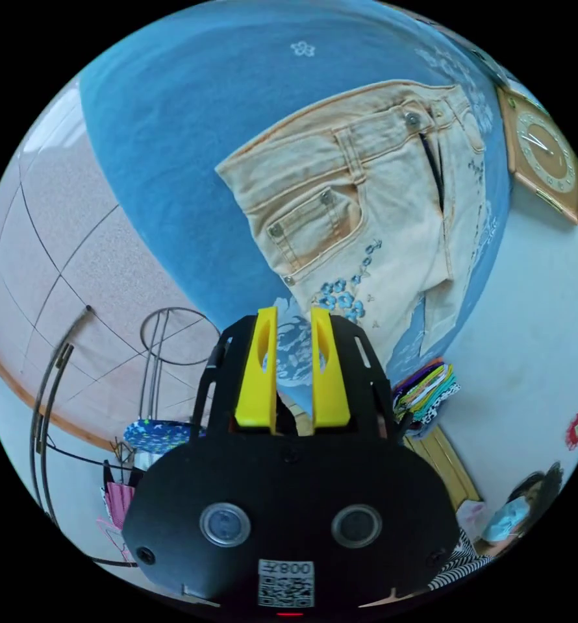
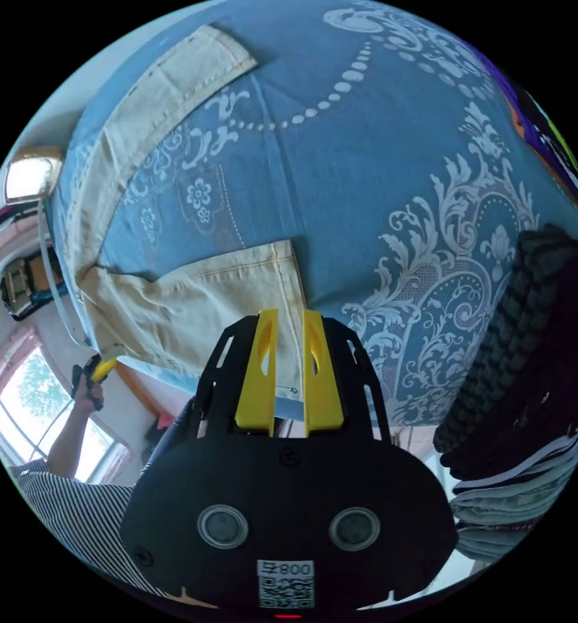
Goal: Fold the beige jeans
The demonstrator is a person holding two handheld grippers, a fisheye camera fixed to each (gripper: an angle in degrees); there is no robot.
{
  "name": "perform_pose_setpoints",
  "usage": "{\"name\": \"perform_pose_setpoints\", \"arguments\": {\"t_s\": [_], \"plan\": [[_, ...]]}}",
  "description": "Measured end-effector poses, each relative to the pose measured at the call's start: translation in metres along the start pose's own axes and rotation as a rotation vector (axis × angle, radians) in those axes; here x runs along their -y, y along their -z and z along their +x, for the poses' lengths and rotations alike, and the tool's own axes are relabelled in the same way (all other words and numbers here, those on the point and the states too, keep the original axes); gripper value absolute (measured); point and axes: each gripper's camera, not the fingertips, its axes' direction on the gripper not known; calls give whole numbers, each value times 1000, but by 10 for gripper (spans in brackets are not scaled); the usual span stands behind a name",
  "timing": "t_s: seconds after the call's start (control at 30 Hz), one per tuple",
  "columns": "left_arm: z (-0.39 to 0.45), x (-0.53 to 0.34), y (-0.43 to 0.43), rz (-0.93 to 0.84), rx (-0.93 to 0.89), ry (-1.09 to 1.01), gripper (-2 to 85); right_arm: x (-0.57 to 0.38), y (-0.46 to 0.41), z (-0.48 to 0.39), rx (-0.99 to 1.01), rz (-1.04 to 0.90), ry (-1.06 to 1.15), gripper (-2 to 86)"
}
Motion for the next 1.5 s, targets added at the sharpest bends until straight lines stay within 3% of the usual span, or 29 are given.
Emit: {"name": "perform_pose_setpoints", "arguments": {"t_s": [0.13, 0.27, 0.5, 0.8, 0.93, 1.07, 1.17, 1.5], "plan": [[-21, -1, -16, 5, -70, 31, 42, 9, -12, -9, -111, -28, 12, 54], [-34, -7, -10, 5, 11, 9, 23, 13, -12, -3, -90, -46, 22, 36], [-61, -33, 15, 58, -8, -52, 16, 14, -3, -1, -45, -62, 64, 11], [-89, -72, 70, 131, -24, -142, 13, -12, 75, -4, -73, 35, 173, 6], [-88, -65, 50, 89, 94, -180, 16, 0, 75, 5, -69, 45, 178, 3], [-92, -54, 15, 37, 194, -133, 16, 34, 29, 23, -163, -115, 68, -1], [-94, -60, 5, 11, 203, -179, 17, 24, 19, 30, -148, -112, 57, 2], [-122, -67, -68, -38, -72, -70, 42, -24, -17, 49, 76, -101, -87, 63]]}}
